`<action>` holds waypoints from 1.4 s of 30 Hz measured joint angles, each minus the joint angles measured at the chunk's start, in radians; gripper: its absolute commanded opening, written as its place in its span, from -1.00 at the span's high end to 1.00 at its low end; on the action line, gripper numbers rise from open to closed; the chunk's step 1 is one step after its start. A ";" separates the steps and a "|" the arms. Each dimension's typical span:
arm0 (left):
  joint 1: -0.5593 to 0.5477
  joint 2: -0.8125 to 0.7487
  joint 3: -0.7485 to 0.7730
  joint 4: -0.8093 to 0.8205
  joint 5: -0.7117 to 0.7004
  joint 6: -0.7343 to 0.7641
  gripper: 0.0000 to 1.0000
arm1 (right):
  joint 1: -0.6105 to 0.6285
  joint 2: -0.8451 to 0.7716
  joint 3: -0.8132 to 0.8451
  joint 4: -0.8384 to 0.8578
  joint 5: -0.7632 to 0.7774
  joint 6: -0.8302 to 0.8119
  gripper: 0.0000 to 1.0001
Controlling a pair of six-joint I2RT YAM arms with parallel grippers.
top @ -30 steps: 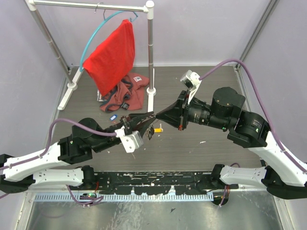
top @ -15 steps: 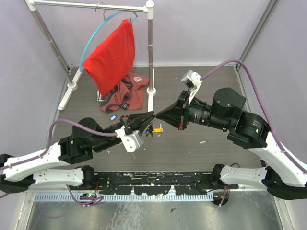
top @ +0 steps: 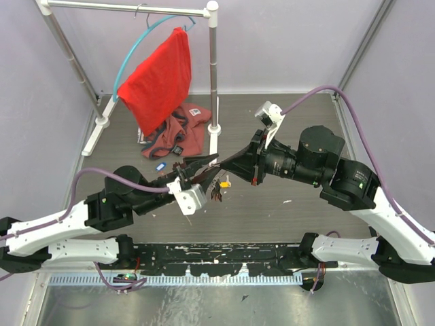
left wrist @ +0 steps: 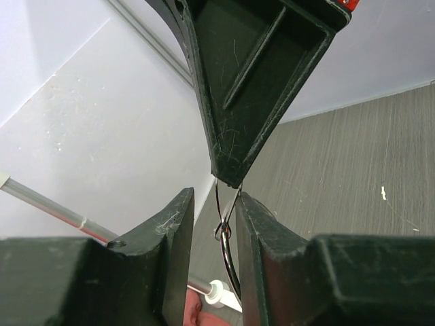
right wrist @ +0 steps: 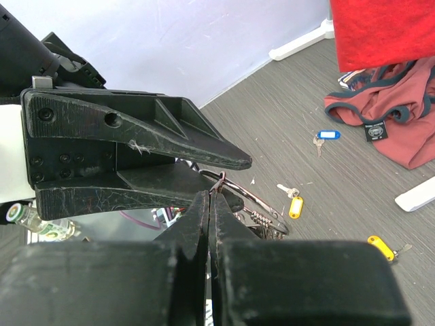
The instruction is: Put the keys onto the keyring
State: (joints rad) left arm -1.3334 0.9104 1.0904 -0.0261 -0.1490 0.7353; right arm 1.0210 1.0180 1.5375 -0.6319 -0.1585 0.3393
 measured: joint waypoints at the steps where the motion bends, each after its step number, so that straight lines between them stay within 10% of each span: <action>1: 0.000 0.003 0.003 -0.002 -0.001 0.000 0.26 | 0.000 0.000 0.000 0.000 0.000 0.000 0.98; 35: -0.001 0.016 0.025 -0.048 -0.034 0.038 0.32 | 0.000 -0.006 -0.011 0.006 0.009 0.001 0.98; 42: -0.001 0.017 0.025 -0.048 -0.024 0.034 0.88 | 0.000 -0.007 -0.012 0.019 0.011 0.003 0.98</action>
State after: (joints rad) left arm -1.3342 0.9276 1.1152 -0.0738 -0.1734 0.7689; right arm 1.0206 1.0111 1.5253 -0.6128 -0.1478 0.3428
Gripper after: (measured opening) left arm 0.189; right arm 0.034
